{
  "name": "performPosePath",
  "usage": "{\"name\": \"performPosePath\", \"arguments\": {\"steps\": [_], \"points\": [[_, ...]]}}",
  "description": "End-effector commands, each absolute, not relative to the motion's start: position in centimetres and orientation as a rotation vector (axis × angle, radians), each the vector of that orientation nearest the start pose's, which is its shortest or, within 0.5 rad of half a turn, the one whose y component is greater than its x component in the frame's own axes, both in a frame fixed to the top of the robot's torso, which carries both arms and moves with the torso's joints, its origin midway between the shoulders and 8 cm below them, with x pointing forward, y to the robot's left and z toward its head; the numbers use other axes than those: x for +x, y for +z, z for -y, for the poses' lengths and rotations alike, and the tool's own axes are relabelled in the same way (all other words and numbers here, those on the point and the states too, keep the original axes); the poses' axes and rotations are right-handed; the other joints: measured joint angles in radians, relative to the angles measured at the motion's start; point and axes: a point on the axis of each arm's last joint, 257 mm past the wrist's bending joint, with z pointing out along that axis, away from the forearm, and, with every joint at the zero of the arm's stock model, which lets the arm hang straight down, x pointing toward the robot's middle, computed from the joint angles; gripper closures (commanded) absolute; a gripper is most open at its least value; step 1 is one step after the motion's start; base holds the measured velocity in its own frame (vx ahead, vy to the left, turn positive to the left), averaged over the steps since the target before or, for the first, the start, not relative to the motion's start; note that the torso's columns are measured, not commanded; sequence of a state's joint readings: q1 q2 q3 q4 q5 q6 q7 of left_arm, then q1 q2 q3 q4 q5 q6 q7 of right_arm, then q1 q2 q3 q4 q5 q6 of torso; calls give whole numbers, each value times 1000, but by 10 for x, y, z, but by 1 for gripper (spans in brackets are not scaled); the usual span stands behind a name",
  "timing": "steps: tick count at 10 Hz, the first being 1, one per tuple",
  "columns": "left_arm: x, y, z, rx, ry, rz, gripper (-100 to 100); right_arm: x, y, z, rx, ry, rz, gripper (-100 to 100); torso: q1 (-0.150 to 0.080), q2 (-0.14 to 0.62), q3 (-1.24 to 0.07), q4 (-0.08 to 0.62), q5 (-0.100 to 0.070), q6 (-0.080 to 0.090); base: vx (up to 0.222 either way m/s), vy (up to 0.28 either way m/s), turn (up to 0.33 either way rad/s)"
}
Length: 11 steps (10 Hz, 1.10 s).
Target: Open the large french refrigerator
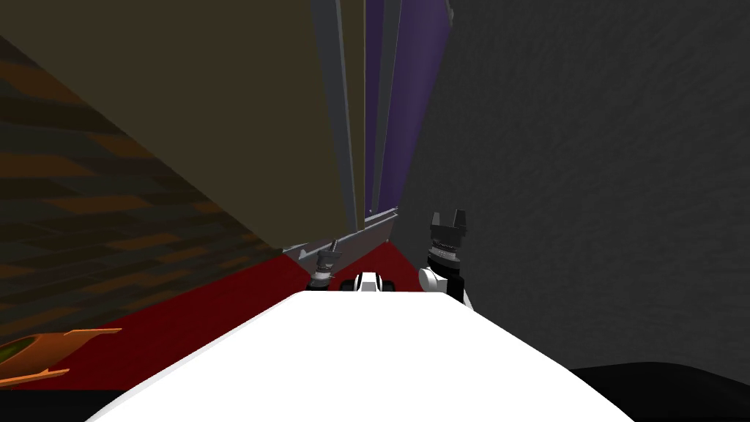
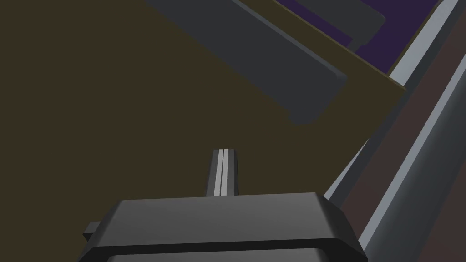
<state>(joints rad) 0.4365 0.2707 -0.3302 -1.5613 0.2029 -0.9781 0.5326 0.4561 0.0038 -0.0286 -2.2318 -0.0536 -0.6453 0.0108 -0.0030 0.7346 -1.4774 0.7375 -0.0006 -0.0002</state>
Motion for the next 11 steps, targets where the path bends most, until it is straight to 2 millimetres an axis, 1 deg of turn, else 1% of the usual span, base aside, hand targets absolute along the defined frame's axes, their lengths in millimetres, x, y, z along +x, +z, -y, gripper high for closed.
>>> {"name": "performPosePath", "arguments": {"steps": [1, 4, 5, 6, 8, 10, 11], "points": [[353, -210, -213, -1158, -1995, -716, -100, 327, 44, 289, 576, 1338, -478, 0, -5, -7, -5, -2, -2, 0, 123, -117, 22], [366, -217, -216, -1193, -1956, -714, -100, 327, 44, 289, 576, 1338, -478, 0, 0, -5, -3, -1, 1, 5, 119, -111, 22], [369, -219, -217, -1204, -1944, -713, -100, 327, 44, 289, 576, 1338, -478, 0, 2, -2, -2, -1, 0, 2, 137, -99, 3], [367, -217, -217, -1196, -1953, -712, -100, 327, 44, 289, 576, 1338, -478, 0, 3, 1, 0, 0, 1, 1, 69, -46, 7], [375, -207, -219, -1196, -1951, -718, -100, 327, 44, 289, 576, 1338, -478, 0, 7, 8, 5, 2, 2, 0, 38, -20, 15], [379, -199, -219, -1195, -1952, -721, -100, 327, 44, 289, 576, 1338, -478, 0, 3, 5, 2, 1, 1, 0, 33, -22, 9], [378, -202, -219, -1194, -1952, -719, -100, 327, 44, 289, 576, 1338, -478, 0, 3, 3, 1, 0, 0, 0, 13, -6, 2]]}}
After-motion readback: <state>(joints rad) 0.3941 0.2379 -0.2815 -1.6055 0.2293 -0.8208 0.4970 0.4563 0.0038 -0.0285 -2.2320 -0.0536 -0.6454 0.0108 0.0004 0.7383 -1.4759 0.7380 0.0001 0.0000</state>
